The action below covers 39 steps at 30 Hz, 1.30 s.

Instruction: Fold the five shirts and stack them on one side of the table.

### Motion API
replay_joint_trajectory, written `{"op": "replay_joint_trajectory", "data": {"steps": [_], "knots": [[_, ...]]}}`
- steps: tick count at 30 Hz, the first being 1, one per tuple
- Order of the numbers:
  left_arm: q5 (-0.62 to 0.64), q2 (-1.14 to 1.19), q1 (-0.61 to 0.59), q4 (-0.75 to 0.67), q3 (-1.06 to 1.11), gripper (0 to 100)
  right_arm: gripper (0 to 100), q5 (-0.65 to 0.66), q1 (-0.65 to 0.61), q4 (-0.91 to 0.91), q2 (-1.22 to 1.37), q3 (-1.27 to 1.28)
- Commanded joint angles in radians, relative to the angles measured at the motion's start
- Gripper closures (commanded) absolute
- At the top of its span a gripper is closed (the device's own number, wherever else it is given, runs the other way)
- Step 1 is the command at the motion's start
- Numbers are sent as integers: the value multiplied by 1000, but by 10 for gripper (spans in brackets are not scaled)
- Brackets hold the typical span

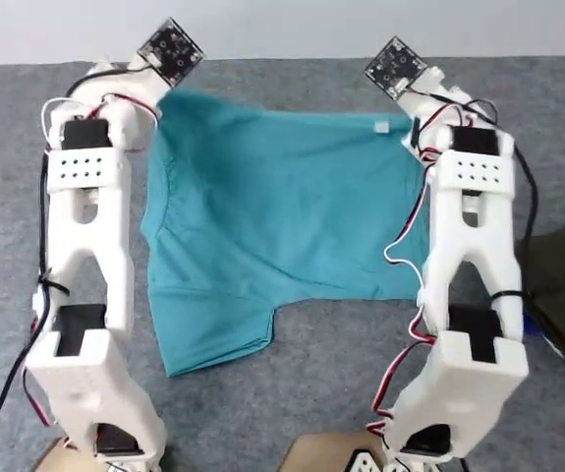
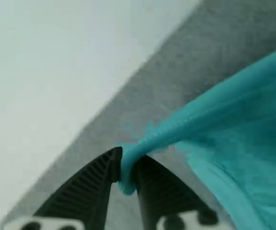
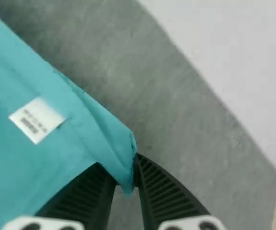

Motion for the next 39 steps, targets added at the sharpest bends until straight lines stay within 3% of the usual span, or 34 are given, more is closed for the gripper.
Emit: {"op": "replay_joint_trajectory", "data": {"steps": [1,12,16,23,30,39], "knots": [[9,-115,21,247,-48,994,987,11,21,137,-101,-66],[-101,-206,40,772,-41,994,987,11,21,542,-147,-66],[-110,-242,9,769,48,994,987,11,22,654,-137,-60],[-189,-400,57,769,426,994,987,61,27,707,-120,14],[-187,-569,140,766,708,994,987,83,58,622,-119,120],[-187,-615,146,764,852,994,987,107,70,584,-119,199]]}}
